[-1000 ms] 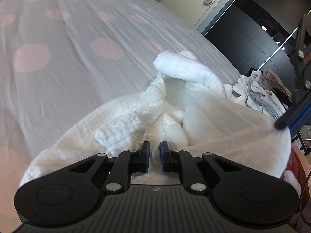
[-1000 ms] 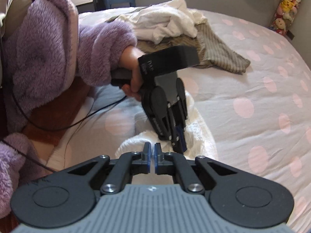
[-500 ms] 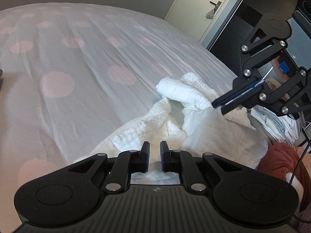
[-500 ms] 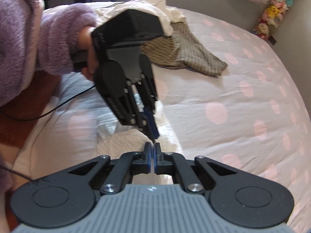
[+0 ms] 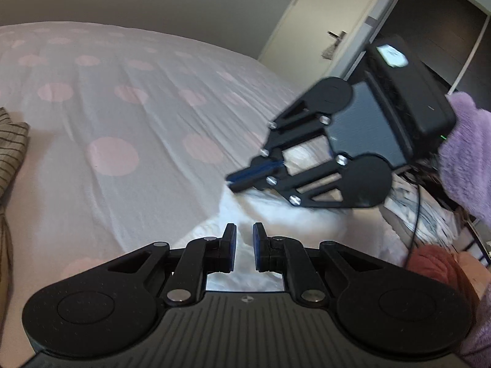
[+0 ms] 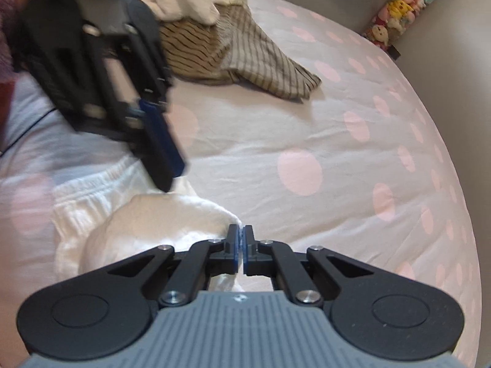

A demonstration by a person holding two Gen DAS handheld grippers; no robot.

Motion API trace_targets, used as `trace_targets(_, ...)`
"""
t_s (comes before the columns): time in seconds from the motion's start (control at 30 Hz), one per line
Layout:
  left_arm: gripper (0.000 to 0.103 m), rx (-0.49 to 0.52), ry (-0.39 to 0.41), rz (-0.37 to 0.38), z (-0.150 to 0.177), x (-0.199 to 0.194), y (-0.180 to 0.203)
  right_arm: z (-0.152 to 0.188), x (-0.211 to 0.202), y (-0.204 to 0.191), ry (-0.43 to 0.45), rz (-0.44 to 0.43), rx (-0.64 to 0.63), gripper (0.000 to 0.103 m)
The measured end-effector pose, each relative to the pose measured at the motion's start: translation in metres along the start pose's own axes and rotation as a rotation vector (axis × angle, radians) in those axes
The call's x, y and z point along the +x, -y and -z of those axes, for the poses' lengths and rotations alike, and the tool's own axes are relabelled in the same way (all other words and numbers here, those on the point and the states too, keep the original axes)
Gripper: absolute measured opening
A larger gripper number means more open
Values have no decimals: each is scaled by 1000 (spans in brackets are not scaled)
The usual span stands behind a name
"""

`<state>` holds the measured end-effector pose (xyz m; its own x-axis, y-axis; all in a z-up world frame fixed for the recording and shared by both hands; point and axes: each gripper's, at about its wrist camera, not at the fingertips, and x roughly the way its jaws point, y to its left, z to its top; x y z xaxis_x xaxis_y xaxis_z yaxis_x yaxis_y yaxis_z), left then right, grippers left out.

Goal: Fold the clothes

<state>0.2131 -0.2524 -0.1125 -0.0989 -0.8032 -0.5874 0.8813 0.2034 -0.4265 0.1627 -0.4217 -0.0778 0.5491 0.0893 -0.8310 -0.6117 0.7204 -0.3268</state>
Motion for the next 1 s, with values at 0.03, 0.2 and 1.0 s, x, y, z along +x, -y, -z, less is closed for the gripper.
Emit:
trace_targets(0.03,9,23,-19,16,2,3,4,1,2,3,-4,8,18,3)
trace_targets(0.2,13,117,-127,58,10,28,20,7,3,18,-6,22,113,3)
trace_targets(1.0,14,-100,-26,-157,5,49,-24,26,-32,-31,48,-252,230,21)
